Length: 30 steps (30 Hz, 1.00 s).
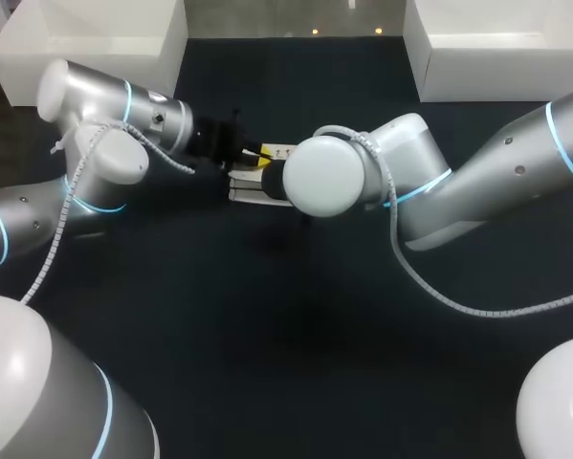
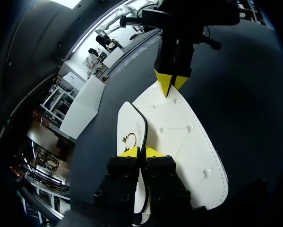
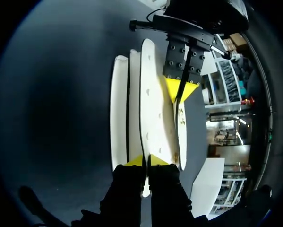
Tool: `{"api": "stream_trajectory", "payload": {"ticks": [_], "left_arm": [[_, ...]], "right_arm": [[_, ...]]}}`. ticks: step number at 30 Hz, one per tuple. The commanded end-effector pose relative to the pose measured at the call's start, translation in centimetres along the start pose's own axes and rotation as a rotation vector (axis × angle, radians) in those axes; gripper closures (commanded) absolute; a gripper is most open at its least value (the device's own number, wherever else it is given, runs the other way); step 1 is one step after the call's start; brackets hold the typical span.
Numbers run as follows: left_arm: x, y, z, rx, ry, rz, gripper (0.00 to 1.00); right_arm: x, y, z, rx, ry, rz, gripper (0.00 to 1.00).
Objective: Pick up the bag, open it, inspect its contents, close it, and place it on the opposite side
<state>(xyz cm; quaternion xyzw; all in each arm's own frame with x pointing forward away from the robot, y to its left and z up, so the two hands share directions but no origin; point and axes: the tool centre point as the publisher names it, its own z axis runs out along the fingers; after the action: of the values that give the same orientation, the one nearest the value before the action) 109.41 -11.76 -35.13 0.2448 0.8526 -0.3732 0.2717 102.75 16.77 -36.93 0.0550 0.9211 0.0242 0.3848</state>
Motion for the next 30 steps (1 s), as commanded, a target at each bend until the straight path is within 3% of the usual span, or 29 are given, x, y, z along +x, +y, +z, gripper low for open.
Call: {"api": "stream_trajectory", "payload": {"ticks": [1, 6, 12, 22, 30], "left_arm": [[0.3, 0.7, -0.8, 0.030, -0.009, 0.014, 1.00], [0.6, 0.3, -1.2, 0.028, 0.006, 0.056, 1.00], [0.8, -0.4, 0.3, -0.031, 0.022, 0.066, 1.00], [-0.5, 0.3, 0.9, -0.103, -0.046, -0.013, 1.00], [0.2, 0.0, 0.1, -0.043, -0.002, 0.047, 1.00]], "right_arm": [[0.2, -0.1, 0.0, 0.000, -0.002, 0.000, 1.00], [0.2, -0.1, 0.0, 0.000, -0.002, 0.000, 1.00], [0.2, -0.1, 0.0, 0.000, -0.002, 0.000, 1.00], [0.2, -0.1, 0.0, 0.000, -0.002, 0.000, 1.00], [0.2, -0.1, 0.0, 0.000, -0.002, 0.000, 1.00]]}}
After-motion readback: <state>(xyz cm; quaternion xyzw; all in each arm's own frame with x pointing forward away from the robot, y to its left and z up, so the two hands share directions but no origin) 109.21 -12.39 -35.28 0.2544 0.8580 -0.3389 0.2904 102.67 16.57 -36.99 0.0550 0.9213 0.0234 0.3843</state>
